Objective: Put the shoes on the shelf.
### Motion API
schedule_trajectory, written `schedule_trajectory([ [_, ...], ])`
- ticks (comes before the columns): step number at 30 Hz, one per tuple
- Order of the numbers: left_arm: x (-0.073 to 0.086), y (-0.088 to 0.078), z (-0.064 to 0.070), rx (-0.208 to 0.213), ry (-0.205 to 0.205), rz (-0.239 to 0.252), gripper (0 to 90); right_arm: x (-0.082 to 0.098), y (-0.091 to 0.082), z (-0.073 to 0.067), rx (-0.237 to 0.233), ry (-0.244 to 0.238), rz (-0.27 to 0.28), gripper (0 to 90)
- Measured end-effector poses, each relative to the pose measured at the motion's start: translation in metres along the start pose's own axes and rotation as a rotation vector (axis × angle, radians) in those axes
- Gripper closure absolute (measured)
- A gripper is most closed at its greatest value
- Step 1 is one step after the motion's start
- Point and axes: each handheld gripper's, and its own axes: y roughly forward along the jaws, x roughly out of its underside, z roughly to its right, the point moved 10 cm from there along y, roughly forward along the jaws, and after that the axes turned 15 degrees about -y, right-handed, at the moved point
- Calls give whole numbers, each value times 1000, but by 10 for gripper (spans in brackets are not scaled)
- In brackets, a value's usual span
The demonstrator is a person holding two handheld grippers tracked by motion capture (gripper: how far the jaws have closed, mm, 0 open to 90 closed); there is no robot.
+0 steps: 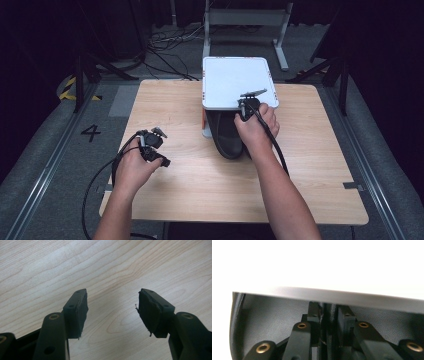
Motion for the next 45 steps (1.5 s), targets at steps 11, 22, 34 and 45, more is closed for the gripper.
schedule_trajectory([
  [11, 1, -1, 0, 3, 1, 2, 413, -10, 10, -2, 51, -16, 27, 697],
  [22, 1, 2, 7, -2, 20, -7, 413, -5, 2, -10, -55, -115, 159, 428],
  [34, -6, -1, 34, 22, 94, 33, 419, 26, -37, 3, -112, -139, 198, 435],
  [45, -16, 11, 78, 55, 196, 46, 446, 85, -65, 28, -104, -182, 177, 441],
])
